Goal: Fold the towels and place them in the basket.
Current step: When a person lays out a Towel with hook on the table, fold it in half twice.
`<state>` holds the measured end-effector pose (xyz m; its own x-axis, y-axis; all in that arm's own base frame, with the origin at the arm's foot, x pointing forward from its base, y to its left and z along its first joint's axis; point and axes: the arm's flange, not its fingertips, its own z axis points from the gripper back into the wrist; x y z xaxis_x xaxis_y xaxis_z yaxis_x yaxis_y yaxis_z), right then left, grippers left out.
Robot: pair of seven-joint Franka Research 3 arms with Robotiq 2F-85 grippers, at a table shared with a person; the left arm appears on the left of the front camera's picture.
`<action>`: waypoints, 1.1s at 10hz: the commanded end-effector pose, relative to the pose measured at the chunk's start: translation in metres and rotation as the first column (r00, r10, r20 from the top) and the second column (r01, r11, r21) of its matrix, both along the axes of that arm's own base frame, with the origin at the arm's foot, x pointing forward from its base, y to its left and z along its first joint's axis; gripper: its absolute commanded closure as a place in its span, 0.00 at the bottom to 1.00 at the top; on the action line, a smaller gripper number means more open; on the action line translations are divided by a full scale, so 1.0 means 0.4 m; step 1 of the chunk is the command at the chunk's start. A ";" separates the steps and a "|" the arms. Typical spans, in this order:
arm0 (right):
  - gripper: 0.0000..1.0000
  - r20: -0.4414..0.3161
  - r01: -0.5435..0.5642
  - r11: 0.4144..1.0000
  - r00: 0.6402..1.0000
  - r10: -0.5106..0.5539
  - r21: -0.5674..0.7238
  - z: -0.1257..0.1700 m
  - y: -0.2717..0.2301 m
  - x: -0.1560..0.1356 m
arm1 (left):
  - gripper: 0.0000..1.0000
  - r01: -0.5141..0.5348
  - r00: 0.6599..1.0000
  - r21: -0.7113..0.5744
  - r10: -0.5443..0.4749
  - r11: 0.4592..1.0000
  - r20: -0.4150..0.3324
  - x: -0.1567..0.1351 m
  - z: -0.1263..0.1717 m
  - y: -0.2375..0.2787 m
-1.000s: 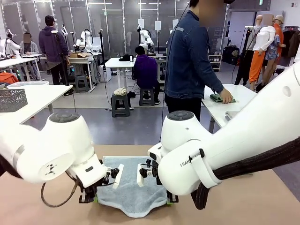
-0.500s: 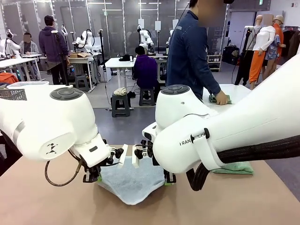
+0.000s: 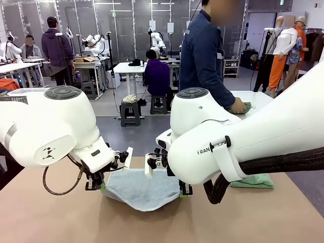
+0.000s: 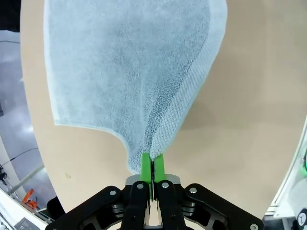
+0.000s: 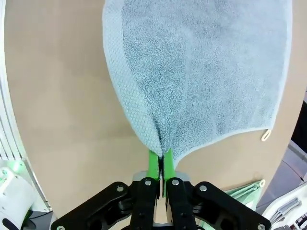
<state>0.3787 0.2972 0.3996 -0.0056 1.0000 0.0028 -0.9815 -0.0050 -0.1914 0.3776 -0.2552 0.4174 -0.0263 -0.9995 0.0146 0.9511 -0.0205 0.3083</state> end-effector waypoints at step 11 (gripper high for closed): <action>0.95 -0.019 0.053 0.998 0.998 -0.052 0.019 0.023 -0.026 0.121 | 0.97 -0.055 0.996 -0.043 0.053 0.998 -0.065 0.104 0.025 0.055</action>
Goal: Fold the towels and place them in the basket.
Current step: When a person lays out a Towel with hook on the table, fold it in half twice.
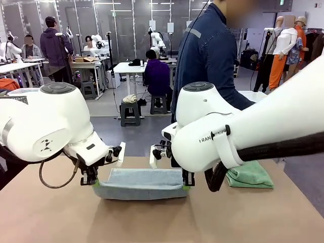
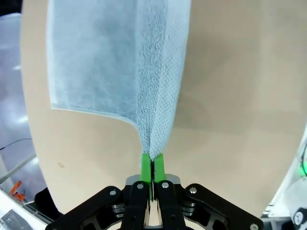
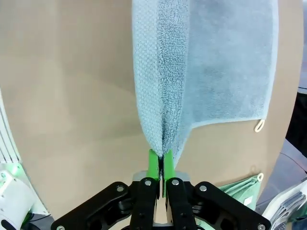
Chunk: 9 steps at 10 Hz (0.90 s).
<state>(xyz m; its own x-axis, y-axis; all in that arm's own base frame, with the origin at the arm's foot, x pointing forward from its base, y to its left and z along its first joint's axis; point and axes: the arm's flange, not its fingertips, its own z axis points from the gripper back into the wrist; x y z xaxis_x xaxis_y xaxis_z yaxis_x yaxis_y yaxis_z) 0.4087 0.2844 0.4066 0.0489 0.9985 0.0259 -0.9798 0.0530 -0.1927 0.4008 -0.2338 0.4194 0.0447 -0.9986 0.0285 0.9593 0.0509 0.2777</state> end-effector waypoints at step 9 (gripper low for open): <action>0.95 -0.149 0.049 0.999 0.988 -0.048 0.007 -0.059 0.008 0.324 | 0.97 -0.041 0.995 -0.014 0.039 0.999 -0.096 0.313 -0.019 0.009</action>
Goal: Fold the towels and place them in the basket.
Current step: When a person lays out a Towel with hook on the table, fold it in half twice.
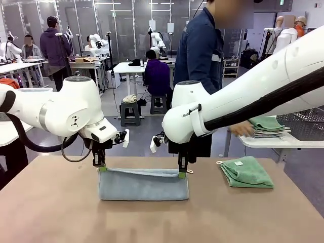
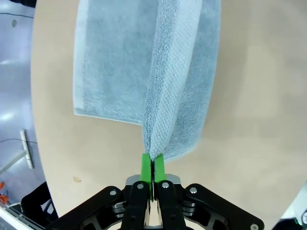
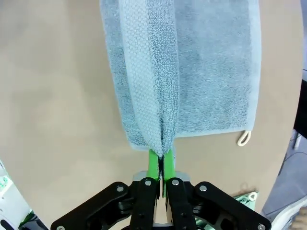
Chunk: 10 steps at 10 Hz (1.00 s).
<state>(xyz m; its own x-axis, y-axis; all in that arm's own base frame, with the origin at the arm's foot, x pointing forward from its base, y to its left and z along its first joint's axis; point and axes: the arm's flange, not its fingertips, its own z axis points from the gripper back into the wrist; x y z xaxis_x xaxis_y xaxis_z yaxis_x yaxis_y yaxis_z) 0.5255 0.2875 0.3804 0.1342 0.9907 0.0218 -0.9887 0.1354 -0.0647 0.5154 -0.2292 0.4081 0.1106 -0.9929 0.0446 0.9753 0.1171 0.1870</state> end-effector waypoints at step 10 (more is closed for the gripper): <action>0.95 -0.010 0.058 0.998 0.998 -0.058 0.007 -0.078 -0.017 0.220 | 0.97 0.019 0.999 0.009 -0.018 1.000 -0.050 0.245 -0.088 0.002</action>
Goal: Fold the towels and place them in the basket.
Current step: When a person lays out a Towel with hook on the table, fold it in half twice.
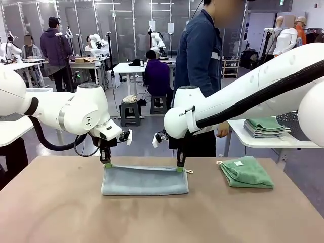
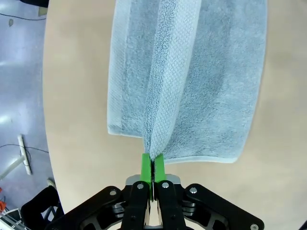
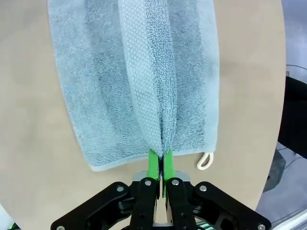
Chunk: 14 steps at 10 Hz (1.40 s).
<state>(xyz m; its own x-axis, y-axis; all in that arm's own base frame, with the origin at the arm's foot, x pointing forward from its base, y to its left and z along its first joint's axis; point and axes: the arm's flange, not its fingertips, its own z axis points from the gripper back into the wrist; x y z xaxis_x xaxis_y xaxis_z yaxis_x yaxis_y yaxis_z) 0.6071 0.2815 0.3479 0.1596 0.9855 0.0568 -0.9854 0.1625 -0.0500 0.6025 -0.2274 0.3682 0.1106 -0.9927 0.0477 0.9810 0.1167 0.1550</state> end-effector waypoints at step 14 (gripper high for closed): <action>0.52 0.070 0.058 0.998 0.996 -0.060 0.039 0.059 -0.070 0.043 | 0.54 0.020 0.999 0.038 -0.021 0.999 0.034 0.062 0.046 -0.043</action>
